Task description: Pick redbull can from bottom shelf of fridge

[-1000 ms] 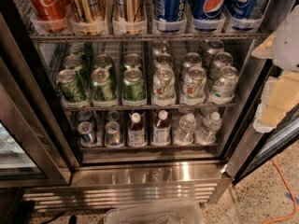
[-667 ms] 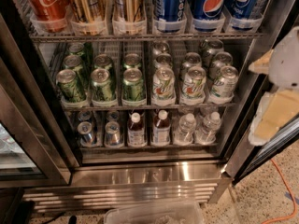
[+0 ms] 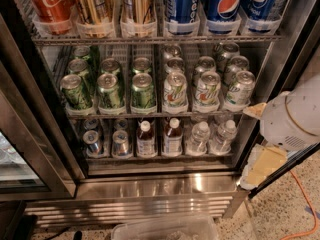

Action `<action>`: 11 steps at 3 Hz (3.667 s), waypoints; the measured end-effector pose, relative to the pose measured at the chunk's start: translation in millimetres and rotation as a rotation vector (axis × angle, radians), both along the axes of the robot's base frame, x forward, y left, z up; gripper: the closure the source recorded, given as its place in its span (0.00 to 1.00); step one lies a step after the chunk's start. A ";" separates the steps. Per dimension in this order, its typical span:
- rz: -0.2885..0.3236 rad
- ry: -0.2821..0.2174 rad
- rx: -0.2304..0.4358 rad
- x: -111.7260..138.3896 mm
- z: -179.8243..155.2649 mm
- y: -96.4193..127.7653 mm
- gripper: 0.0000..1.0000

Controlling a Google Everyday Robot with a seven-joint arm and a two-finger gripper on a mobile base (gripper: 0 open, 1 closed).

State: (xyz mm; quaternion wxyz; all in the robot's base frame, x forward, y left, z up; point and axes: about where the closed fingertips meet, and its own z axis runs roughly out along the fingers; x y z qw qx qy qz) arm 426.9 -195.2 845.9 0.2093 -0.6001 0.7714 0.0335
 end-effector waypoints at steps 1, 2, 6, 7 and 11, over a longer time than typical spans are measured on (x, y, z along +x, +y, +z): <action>0.005 -0.005 -0.003 -2.3 -1.9 3.6 0.00; 0.038 -0.002 0.057 -5.2 -38.1 23.7 0.00; 0.173 -0.068 0.211 17.4 -134.4 87.9 0.00; 0.173 -0.068 0.211 17.4 -134.4 87.9 0.00; 0.340 -0.225 0.068 2.6 -163.8 225.5 0.00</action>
Offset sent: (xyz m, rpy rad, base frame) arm 0.0000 0.0536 -0.0958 0.1574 -0.0288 0.0708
